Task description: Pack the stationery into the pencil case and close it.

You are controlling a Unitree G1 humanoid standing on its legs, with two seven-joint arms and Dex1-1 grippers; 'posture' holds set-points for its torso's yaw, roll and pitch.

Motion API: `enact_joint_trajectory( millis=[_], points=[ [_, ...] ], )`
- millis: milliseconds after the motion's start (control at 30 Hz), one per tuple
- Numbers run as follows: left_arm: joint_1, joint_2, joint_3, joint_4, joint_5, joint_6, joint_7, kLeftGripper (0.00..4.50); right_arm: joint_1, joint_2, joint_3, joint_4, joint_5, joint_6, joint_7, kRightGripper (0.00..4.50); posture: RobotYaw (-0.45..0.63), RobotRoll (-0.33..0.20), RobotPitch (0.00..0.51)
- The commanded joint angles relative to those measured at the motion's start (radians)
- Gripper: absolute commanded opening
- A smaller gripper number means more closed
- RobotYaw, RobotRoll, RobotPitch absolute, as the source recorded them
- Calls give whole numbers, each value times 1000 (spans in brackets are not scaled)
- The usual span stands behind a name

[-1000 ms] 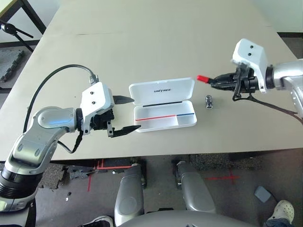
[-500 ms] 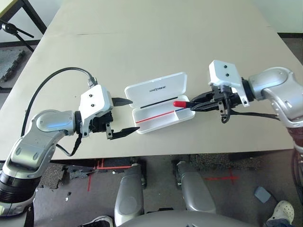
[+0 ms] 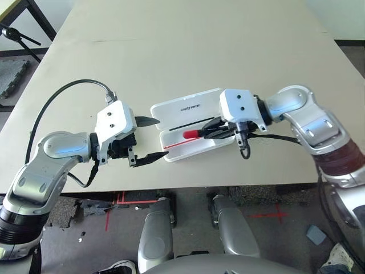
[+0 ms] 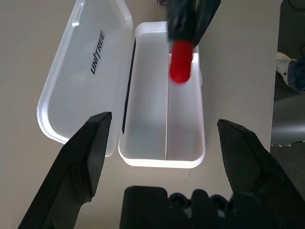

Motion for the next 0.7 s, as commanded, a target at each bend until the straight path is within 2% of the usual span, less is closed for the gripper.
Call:
enact_joint_trajectory(
  millis=[33, 400, 567, 700],
  points=[
    [3, 4, 5, -12, -2, 6, 9, 4500, -10, 48, 52, 66, -82, -101, -51, 525, 26, 0, 227],
    [11, -2, 6, -22, -10, 8, 26, 4500, 14, 106, 89, 205, -227, -259, -130, 525, 33, 0, 222],
    [14, -11, 13, -18, -13, 6, 36, 4500, 20, 126, 59, 201, -220, -241, -145, 2254, 31, 0, 221],
    [18, -25, 16, -17, -20, 13, 54, 4500, 34, 117, 6, 143, -130, -125, -95, 3760, 31, 0, 221]
  ],
)
